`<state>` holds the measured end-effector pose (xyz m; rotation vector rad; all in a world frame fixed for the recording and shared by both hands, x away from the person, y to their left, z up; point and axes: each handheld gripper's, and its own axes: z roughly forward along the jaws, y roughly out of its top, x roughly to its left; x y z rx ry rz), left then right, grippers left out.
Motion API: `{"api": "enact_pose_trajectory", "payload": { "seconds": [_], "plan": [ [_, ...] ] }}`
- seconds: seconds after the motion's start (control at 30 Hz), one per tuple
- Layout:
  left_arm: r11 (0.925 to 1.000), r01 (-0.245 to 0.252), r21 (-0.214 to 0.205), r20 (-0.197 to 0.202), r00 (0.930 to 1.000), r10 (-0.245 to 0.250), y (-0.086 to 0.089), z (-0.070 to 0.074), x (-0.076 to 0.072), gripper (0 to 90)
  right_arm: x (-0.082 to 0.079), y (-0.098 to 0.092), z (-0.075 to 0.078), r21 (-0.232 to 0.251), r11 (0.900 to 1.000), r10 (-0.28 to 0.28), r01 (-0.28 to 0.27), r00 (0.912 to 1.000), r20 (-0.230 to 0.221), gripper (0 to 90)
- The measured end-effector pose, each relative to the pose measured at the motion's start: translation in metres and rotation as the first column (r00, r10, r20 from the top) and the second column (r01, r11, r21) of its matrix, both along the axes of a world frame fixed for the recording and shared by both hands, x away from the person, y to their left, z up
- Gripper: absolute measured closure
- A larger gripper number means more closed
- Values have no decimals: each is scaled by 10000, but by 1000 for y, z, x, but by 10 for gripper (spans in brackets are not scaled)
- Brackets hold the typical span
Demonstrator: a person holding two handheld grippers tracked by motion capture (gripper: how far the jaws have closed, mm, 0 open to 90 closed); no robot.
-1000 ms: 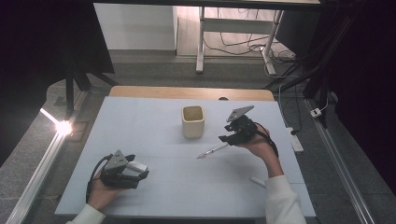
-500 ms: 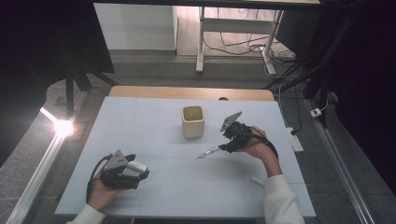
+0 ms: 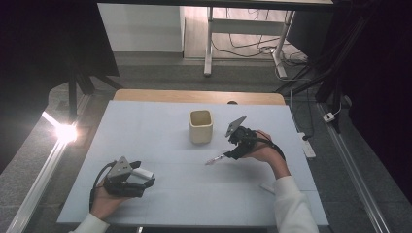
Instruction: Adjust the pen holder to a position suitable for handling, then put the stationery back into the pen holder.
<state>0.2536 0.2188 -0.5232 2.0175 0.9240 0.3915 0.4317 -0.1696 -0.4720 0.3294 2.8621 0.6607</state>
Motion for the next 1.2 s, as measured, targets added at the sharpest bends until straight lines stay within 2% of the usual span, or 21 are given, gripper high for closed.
{"api": "enact_pose_trajectory", "payload": {
  "seconds": [0.13, 0.23, 0.4, 0.5, 0.7, 0.8, 0.87, 0.93, 1.07, 1.1, 1.2],
  "plan": [
    [10000, 48, 53, -21, 10000, -48, -1, 0, 0, 145, 5, 2, -4, -218, 9995, 207, -211, 9996, -213, 373],
    [10000, 48, 54, -65, 10000, -48, -1, -1, 0, 145, 9, 3, -6, -595, 9978, 265, -288, 9989, -400, 371],
    [10000, 11, 56, -58, 10000, -10, 0, -1, -2, 145, 12, 5, -7, -746, 9965, 336, -381, 9976, -600, 367],
    [10000, -20, 43, -42, 10000, 20, 0, 0, -2, 145, 13, 5, -10, -995, 9944, 308, -370, 9975, -634, 367],
    [10000, 30, 94, -65, 10000, -29, -2, -1, -1, 146, 17, 5, -16, -1123, 9927, 343, -448, 9949, -944, 387],
    [9999, 47, 116, -58, 10000, -46, -2, -1, 0, 145, 19, 5, -21, -1301, 9901, 347, -517, 9910, -1295, 433],
    [9999, 58, 112, -67, 10000, -57, -2, -1, 0, 145, 20, 5, -25, -1434, 9880, 403, -583, 9913, -1257, 468],
    [9999, 32, 103, -57, 10000, -32, -1, -1, 0, 145, 21, 4, -25, -1351, 9892, 373, -575, 9884, -1472, 514],
    [9999, 34, 111, -54, 10000, -33, -1, -1, 0, 146, 21, 2, -25, -1227, 9885, 706, -888, 9869, -1450, 620],
    [9999, 30, 115, -51, 10000, -30, -1, -1, 0, 145, 21, 2, -24, -1307, 9876, 713, -871, 9901, -1206, 650],
    [9999, 36, 129, -67, 10000, -35, -1, -2, 0, 145, 21, 2, -25, -1139, 9842, 1189, -1352, 9830, -1399, 738]
  ]
}}
